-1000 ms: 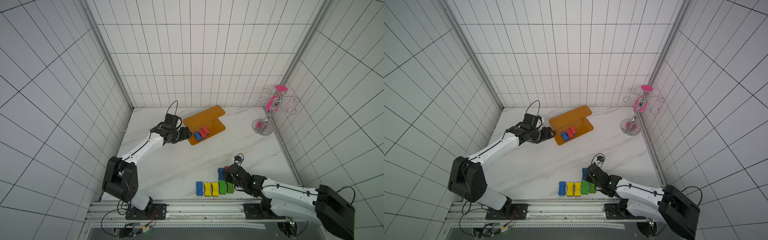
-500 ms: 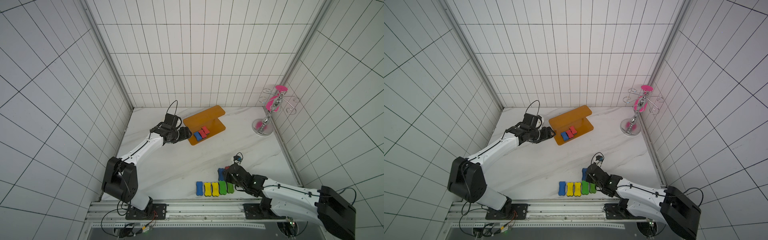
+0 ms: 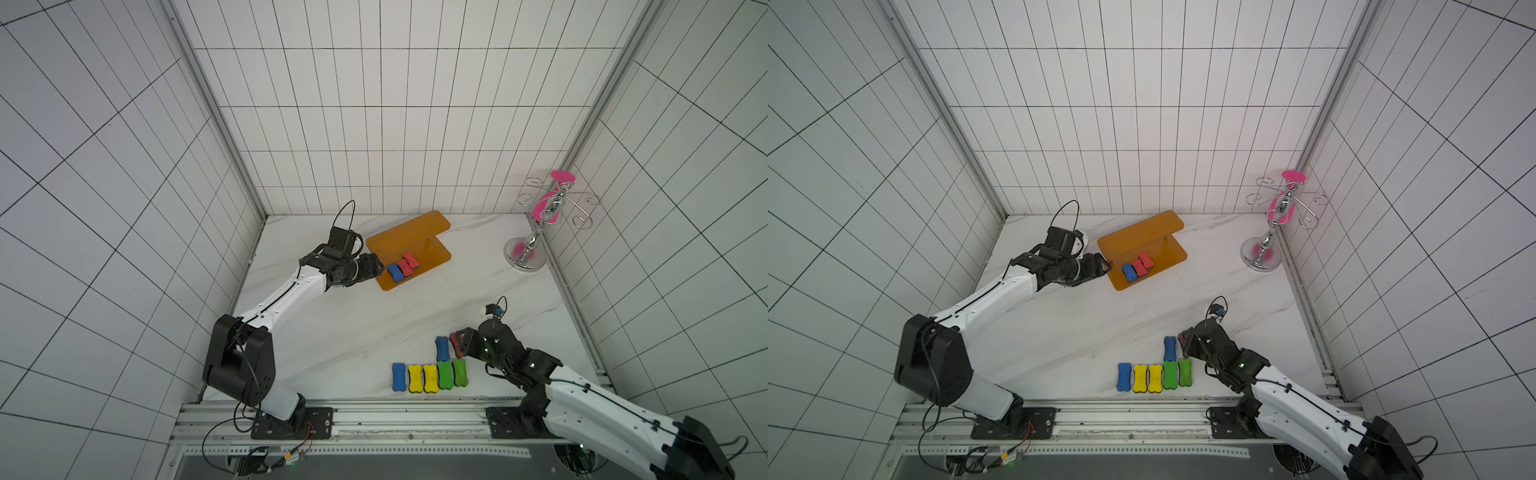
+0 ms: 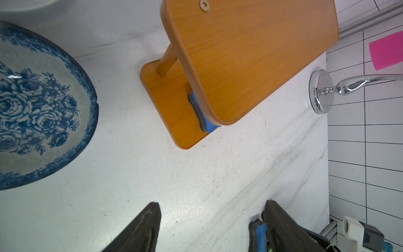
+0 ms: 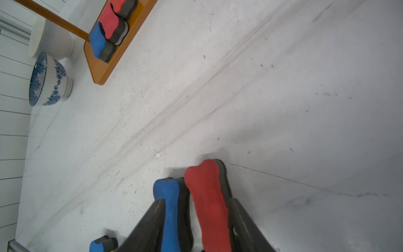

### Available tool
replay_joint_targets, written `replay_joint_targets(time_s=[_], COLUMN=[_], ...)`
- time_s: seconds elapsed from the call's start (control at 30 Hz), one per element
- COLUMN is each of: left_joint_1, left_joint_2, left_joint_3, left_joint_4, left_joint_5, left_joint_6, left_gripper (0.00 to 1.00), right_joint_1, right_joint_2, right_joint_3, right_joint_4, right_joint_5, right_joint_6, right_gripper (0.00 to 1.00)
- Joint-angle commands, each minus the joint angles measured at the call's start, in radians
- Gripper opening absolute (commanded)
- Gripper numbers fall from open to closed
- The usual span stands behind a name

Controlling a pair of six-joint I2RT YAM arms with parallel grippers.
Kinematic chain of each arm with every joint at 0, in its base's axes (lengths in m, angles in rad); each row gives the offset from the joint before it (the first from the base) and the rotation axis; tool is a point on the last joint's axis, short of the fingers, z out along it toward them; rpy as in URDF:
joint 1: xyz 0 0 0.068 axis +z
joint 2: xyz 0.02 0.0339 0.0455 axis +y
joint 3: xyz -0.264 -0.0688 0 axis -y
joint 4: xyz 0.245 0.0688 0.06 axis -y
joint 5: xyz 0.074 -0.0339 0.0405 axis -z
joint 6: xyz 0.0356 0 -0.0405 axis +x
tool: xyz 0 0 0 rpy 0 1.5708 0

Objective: Remove the whiteboard erasers from the shelf
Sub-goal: Place the whiteboard eraser at the center of the board, then adjust the whiteboard eraser at the center of the board.

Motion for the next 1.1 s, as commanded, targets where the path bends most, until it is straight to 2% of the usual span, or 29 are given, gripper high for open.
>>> replay_joint_targets(time_s=[0.0, 0.13, 0.4, 0.93, 1.07], left_joint_1=[0.002, 0.002, 0.003, 0.002, 0.007], left_joint_2=[-0.014, -0.012, -0.014, -0.001, 0.004], left_joint_3=[-0.009, -0.009, -0.008, 0.001, 0.02], left_joint_4=[0.028, 0.031, 0.03, 0.034, 0.026], left_joint_5=[0.006, 0.007, 0.006, 0.018, 0.01], left_joint_6=[0.008, 0.008, 0.008, -0.002, -0.001], left_gripper=[0.78, 0.78, 0.79, 0.78, 0.79], right_joint_1=[-0.033, -0.042, -0.043, -0.042, -0.064], right_joint_2=[-0.006, 0.033, 0.085, 0.013, -0.002], right_joint_3=[-0.037, -0.051, -0.042, -0.041, 0.026], right_joint_4=[-0.038, 0.013, 0.049, -0.003, -0.036], right_joint_5=[-0.085, -0.124, -0.158, -0.157, -0.128], right_joint_6=[-0.047, -0.053, -0.053, -0.053, -0.143], right_gripper=[0.58, 0.61, 0.6, 0.55, 0.54])
